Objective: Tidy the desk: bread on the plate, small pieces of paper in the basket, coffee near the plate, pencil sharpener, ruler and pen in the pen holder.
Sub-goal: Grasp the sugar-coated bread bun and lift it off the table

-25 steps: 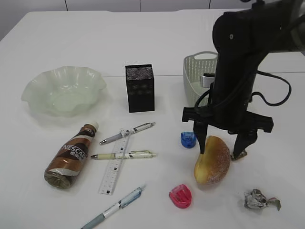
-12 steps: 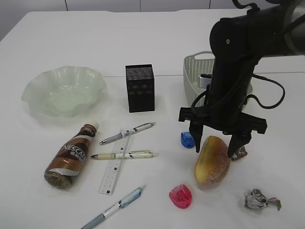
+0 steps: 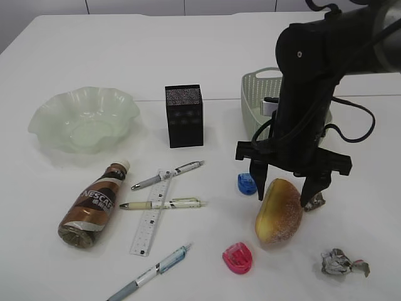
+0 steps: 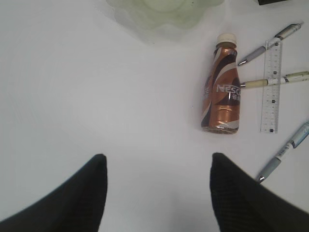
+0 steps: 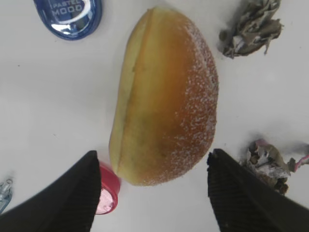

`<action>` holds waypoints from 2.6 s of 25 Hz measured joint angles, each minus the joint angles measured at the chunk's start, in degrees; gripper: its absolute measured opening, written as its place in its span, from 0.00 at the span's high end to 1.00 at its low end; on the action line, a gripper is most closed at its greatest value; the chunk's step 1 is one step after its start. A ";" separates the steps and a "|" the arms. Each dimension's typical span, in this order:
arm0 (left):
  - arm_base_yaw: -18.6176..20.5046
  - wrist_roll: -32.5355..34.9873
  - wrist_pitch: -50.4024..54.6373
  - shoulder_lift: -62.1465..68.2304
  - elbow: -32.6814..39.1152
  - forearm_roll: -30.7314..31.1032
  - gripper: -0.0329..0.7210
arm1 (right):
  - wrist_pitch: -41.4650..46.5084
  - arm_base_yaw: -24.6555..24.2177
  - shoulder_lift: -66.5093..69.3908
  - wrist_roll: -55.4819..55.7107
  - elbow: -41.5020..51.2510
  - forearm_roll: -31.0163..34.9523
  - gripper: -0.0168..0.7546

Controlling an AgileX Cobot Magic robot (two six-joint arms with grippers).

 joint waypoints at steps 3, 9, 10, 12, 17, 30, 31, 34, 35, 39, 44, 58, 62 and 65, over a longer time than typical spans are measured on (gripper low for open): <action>0.00 0.00 0.00 0.00 0.00 0.00 0.30 | 0.00 0.00 0.00 0.00 0.00 -0.47 0.32; 0.00 0.00 0.03 0.00 0.00 0.10 0.30 | 0.00 0.00 0.00 0.00 0.00 -0.47 0.31; 0.00 0.00 0.03 0.00 0.00 0.10 0.30 | 0.00 0.00 0.00 0.00 0.00 -0.47 0.30; 0.00 0.00 0.03 0.00 0.00 0.10 0.30 | 0.00 0.00 0.26 0.10 0.00 -0.47 0.23; 0.00 0.00 0.03 0.00 0.00 0.10 0.30 | 2.18 0.00 2.07 0.10 -0.11 -0.47 0.13; 0.00 0.00 0.48 0.00 0.00 0.10 0.30 | 0.79 0.10 5.29 0.10 -0.41 -0.34 0.18; 0.00 0.00 0.46 0.00 0.00 0.10 0.30 | 0.34 0.10 5.29 0.10 -0.41 -0.48 0.19; 0.00 0.00 0.59 0.00 0.00 0.10 0.30 | -0.90 0.10 5.29 0.10 -0.41 -1.60 0.20; 0.00 0.00 0.59 0.00 0.00 0.10 0.30 | -1.03 0.10 5.29 0.10 -0.41 -2.05 0.21; 0.00 0.00 0.59 0.00 0.00 0.10 0.30 | -1.57 0.10 5.40 0.10 -0.41 -2.71 0.21; 0.00 0.09 0.71 0.00 0.00 0.10 0.30 | -1.56 0.10 7.50 0.10 -0.41 -1.42 0.21; 0.00 0.09 1.08 0.00 0.00 0.10 0.30 | -3.23 0.10 8.68 -2.16 -0.41 -1.42 0.22; 0.00 0.09 1.31 0.00 0.00 0.10 0.30 | -3.55 0.10 8.68 -2.96 -0.41 -1.81 0.26; 0.00 0.09 1.31 0.00 0.00 0.10 0.30 | -3.64 0.10 8.68 -3.54 -0.41 -1.91 0.37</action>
